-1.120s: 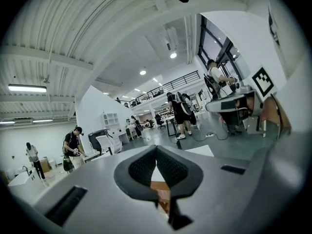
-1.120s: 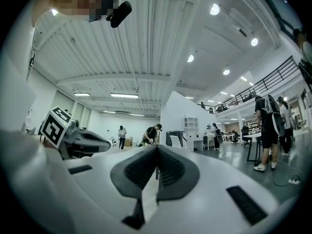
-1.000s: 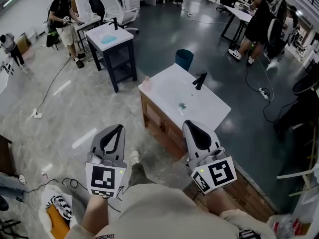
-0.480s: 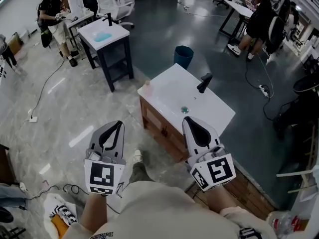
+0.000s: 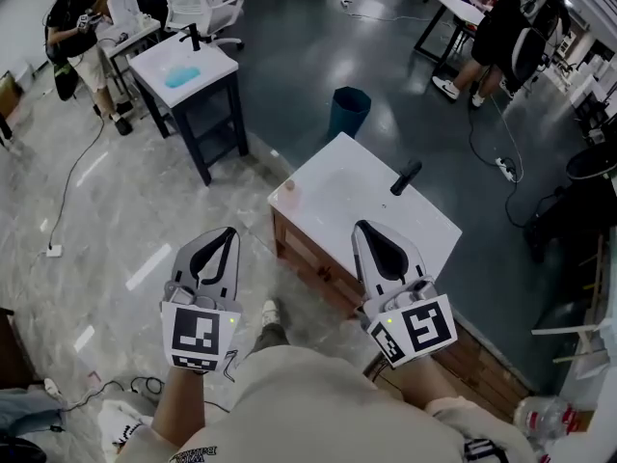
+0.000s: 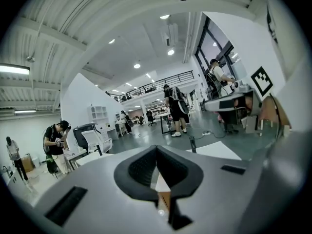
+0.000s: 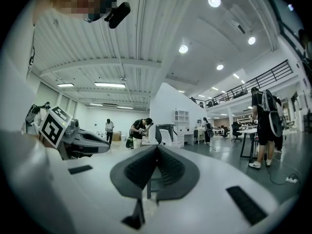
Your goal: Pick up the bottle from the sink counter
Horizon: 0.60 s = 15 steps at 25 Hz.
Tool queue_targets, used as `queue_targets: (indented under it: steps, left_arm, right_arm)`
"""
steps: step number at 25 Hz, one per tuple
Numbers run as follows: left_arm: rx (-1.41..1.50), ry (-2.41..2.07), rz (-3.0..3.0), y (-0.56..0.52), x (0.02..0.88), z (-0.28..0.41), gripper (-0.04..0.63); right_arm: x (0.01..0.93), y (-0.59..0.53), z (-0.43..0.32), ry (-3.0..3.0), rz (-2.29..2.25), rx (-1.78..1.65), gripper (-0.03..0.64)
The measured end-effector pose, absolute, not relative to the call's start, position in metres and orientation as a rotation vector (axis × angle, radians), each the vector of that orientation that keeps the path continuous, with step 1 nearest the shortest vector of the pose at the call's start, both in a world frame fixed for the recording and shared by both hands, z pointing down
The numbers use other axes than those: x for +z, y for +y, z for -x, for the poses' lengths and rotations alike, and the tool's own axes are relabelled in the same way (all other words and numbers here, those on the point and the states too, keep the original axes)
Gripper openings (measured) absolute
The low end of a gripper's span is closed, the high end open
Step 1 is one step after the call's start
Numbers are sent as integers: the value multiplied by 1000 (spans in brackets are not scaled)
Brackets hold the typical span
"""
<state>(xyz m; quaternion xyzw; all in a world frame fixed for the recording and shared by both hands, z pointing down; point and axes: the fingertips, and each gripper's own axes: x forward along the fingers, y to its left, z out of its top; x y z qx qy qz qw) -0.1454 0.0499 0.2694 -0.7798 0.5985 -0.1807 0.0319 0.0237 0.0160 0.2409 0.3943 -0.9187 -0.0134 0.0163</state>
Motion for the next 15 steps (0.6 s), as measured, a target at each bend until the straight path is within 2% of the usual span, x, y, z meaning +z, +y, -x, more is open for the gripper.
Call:
queue_targets:
  steps: [8,15]
  left_arm:
    - [-558,1773,2445,-49,262,211,6]
    - [-565,1688,2492,-110,264,231,6]
  right_arm:
    - [230,-71,39,-2819,-1305,-48,-3]
    - [229,-125,60,-2775,-1398,-51,-3]
